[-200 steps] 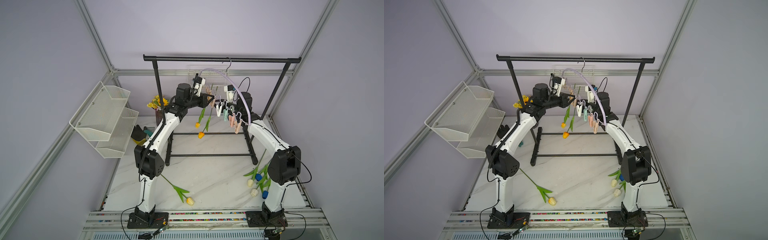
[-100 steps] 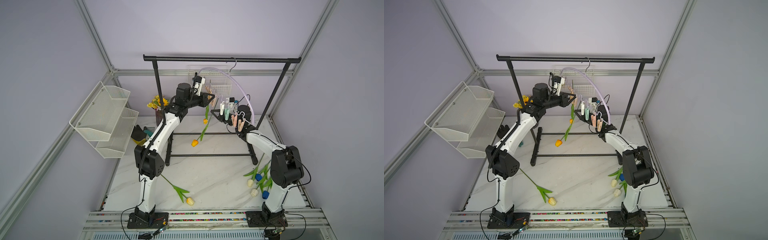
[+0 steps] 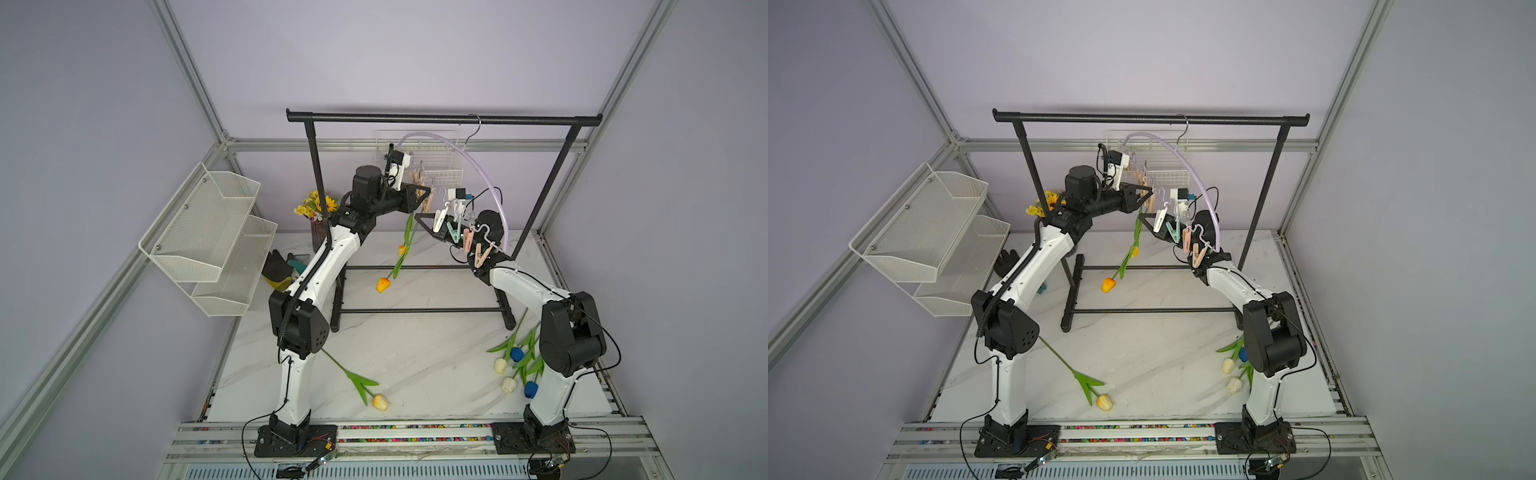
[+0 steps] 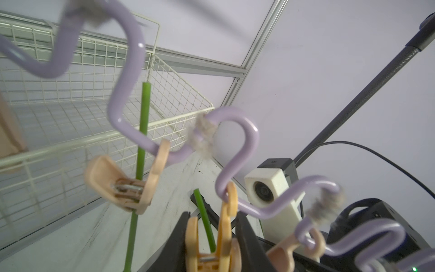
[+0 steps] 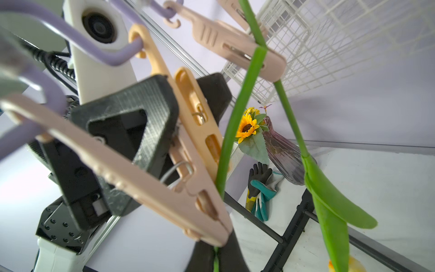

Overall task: Dry the flowers on a clothes hanger
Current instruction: Clamp the flower onto the hanger.

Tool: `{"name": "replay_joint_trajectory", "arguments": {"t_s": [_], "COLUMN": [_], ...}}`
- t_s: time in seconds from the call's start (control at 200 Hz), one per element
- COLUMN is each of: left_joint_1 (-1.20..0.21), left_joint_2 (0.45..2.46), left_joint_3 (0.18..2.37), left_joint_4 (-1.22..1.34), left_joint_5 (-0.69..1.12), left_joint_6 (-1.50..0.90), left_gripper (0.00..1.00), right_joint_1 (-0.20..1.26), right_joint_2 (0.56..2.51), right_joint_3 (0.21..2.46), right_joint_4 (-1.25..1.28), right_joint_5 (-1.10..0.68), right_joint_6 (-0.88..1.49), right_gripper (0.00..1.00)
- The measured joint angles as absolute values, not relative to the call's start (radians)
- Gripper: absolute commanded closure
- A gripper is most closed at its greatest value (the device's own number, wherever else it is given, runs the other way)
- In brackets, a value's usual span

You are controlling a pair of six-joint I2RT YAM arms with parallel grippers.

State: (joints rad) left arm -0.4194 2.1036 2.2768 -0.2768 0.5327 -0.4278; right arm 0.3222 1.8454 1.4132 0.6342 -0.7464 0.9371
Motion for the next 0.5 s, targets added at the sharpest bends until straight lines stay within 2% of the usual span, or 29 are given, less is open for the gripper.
{"name": "replay_joint_trajectory", "arguments": {"t_s": [0.5], "left_joint_1": [-0.419], "left_joint_2": [2.104], "left_joint_3": [2.276], "left_joint_4": [-0.247], "left_joint_5": [0.546], "left_joint_6": [-0.435], "left_gripper": [0.85], "right_joint_1": [0.322], "right_joint_2": [1.856], "right_joint_3": [1.413], "right_joint_4": [0.681], "right_joint_5": [-0.746], "right_joint_6": [0.991], "right_gripper": [1.00]}}
